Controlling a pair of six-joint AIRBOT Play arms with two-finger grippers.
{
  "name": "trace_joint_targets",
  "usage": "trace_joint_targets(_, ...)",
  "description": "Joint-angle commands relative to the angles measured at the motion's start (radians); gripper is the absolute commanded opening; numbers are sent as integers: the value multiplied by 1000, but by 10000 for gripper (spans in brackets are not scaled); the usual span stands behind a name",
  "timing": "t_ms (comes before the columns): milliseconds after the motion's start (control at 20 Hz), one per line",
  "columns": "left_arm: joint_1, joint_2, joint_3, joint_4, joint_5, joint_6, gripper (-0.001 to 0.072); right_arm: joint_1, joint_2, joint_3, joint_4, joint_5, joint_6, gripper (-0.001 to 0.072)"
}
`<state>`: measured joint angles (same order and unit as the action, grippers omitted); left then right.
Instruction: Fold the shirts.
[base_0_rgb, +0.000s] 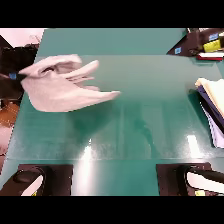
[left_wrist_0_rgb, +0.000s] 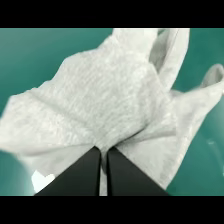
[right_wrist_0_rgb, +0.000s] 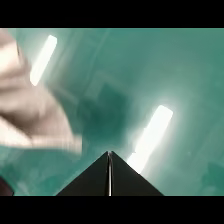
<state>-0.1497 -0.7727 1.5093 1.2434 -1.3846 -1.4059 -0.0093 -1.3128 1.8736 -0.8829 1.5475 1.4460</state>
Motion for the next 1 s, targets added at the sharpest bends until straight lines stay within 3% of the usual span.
trace_joint_targets(0,1,-104,132,-312,8,132,20,-42,50,1,0,-94,1,15)
trace_joint_targets(300,-143,-449,144,-308,36,259,21,-42,80,0,-8,-103,1,15)
trace_joint_targets(400,-151,-562,143,-258,82,254,25,-42,80,0,-7,-100,1,15)
trace_joint_targets(450,-146,-605,144,-217,96,243,222,-42,80,0,-8,-97,1,15)
trace_joint_targets(500,-136,-632,144,-164,94,204,557,-42,80,0,-8,-95,1,15)
trace_joint_targets(550,-120,-645,144,-111,77,158,686,-42,80,0,-8,-95,1,15)
trace_joint_targets(650,-70,-645,144,-60,-24,113,605,-42,80,0,-9,-96,1,15)
trace_joint_targets(750,-17,-637,116,-61,-126,72,606,-42,78,0,-9,-96,1,15)
trace_joint_targets(950,-2,-506,-236,-62,-52,70,606,-42,77,-1,-9,-96,1,15)
